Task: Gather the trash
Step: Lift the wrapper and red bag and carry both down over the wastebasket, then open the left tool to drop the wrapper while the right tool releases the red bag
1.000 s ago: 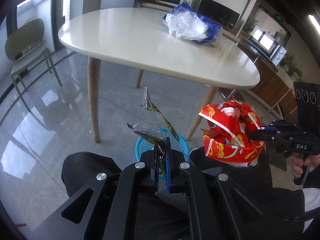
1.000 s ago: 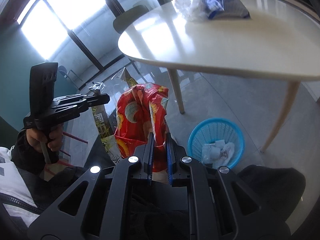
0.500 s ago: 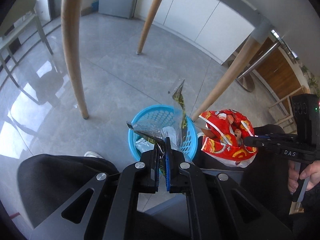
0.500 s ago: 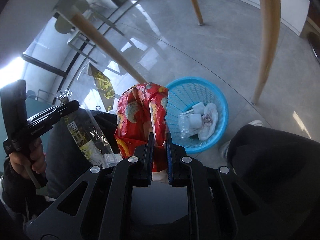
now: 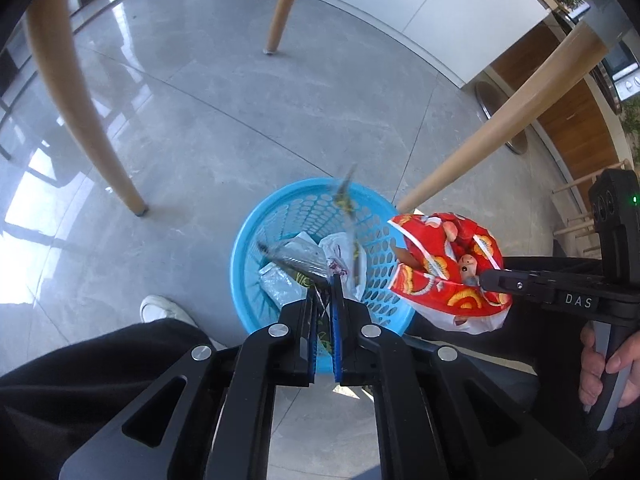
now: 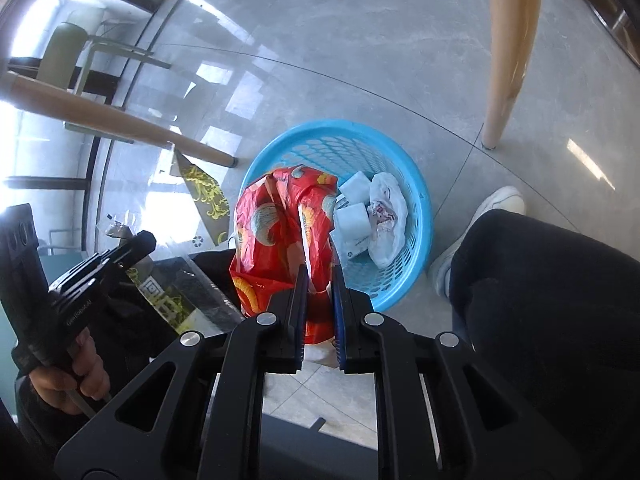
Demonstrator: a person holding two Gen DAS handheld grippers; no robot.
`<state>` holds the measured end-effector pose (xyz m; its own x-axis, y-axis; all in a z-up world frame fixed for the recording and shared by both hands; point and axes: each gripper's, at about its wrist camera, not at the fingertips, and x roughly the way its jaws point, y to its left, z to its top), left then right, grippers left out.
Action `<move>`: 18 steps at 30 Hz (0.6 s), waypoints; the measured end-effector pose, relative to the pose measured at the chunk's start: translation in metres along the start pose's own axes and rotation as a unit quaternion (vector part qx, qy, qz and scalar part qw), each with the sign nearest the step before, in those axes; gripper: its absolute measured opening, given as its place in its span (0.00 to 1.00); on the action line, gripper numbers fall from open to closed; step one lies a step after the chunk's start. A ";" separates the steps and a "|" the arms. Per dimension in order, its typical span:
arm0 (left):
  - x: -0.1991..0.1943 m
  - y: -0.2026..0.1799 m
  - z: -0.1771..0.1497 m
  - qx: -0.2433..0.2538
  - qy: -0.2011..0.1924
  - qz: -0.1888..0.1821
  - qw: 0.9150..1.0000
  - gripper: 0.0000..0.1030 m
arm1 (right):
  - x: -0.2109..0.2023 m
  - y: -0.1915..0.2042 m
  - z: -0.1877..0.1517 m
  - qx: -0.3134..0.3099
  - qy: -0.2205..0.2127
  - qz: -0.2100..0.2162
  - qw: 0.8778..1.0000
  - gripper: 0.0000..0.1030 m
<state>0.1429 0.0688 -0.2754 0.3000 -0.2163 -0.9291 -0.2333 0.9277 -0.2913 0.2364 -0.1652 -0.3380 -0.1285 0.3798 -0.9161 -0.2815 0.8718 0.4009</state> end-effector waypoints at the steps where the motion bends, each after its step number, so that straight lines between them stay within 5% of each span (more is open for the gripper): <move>1: 0.006 0.000 0.000 0.002 0.003 -0.001 1.000 0.05 | 0.005 0.000 0.002 -0.001 0.000 0.002 1.000 0.10; 18: 0.055 0.000 0.008 0.017 0.040 0.005 0.999 0.05 | 0.040 -0.012 0.011 0.003 0.011 -0.034 0.999 0.14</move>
<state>0.1668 0.0589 -0.3250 0.2230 -0.2287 -0.9476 -0.2038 0.9397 -0.2747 0.2450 -0.1574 -0.3796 -0.1302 0.3137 -0.9406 -0.2849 0.8968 0.3385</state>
